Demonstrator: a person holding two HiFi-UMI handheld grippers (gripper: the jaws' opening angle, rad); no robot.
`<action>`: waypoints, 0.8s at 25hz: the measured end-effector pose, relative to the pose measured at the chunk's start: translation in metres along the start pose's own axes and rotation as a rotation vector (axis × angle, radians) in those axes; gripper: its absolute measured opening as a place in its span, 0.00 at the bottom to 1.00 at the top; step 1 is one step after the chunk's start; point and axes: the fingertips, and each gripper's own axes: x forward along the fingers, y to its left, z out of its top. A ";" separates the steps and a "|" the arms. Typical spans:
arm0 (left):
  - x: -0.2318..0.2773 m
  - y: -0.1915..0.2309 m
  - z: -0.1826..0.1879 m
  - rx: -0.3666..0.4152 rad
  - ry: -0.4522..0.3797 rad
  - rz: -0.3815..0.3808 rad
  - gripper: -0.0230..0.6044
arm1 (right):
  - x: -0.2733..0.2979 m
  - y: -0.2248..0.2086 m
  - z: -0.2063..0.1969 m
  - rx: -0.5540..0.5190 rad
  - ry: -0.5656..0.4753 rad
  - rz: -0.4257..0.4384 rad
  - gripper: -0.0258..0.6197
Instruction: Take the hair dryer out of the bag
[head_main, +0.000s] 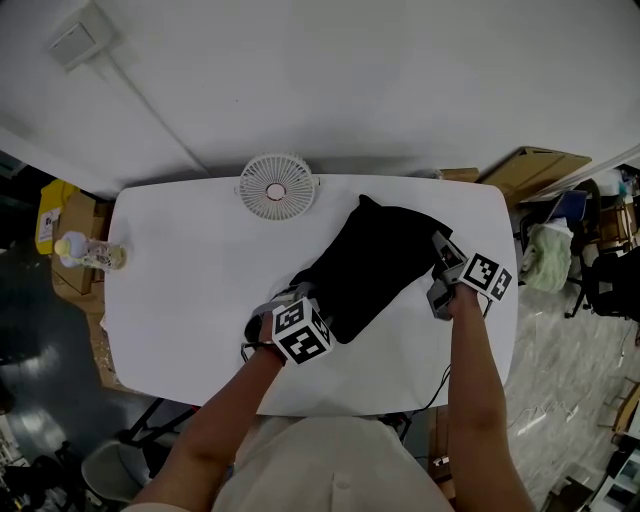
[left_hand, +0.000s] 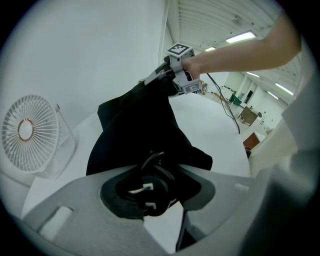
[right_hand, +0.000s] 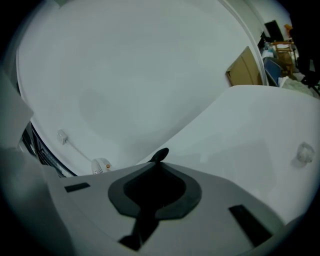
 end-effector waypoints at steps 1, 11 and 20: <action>-0.005 -0.002 -0.002 -0.002 -0.003 0.003 0.30 | -0.001 0.001 0.001 0.003 -0.004 0.001 0.07; -0.040 -0.023 -0.027 -0.023 -0.002 0.025 0.28 | -0.012 0.012 0.009 0.036 -0.044 0.023 0.07; -0.058 -0.035 -0.051 -0.061 0.012 0.062 0.27 | -0.023 0.019 0.014 0.060 -0.071 0.035 0.07</action>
